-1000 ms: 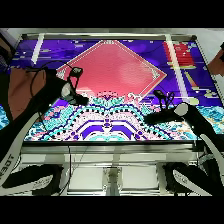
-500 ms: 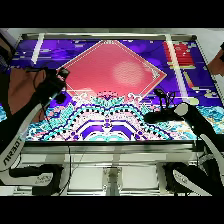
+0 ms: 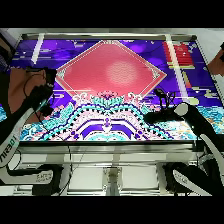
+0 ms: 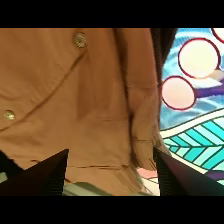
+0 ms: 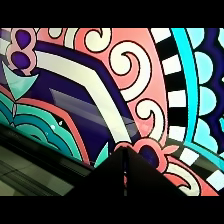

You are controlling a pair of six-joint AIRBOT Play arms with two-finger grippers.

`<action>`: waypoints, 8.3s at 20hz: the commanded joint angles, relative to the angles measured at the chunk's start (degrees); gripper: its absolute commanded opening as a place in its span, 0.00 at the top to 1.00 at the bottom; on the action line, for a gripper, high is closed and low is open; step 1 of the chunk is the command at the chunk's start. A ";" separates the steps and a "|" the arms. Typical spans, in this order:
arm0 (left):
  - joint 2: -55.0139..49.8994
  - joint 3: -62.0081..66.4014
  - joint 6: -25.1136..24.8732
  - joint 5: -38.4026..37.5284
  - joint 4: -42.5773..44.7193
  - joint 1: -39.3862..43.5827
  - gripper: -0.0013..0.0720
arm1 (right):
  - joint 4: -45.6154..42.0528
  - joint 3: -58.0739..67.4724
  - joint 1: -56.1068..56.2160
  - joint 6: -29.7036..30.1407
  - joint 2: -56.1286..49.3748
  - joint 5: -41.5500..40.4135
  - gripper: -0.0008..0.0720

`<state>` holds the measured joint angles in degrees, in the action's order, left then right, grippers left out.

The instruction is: Fold the clothes and pants, and hang the long-sleeved shirts on hangers.

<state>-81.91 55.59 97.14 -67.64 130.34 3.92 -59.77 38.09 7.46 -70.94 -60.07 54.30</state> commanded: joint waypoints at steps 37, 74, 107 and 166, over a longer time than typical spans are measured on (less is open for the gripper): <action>7.45 -7.19 1.92 8.24 -0.63 -4.76 0.34 | 0.07 0.00 0.07 -0.09 0.02 0.09 0.98; 21.62 28.37 -43.89 3.56 -42.53 33.92 0.95 | -4.87 31.54 0.09 16.31 4.31 30.21 0.98; 19.93 28.50 -28.09 10.62 -37.31 34.05 0.95 | -16.98 18.69 33.31 -12.33 -21.73 -21.31 0.33; 19.39 14.36 4.07 30.29 -27.96 19.91 0.95 | -27.65 53.57 10.69 6.12 -11.37 6.99 0.99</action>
<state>-63.64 70.13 101.14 -41.10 102.65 23.86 -86.89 90.89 18.28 -65.21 -71.70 64.36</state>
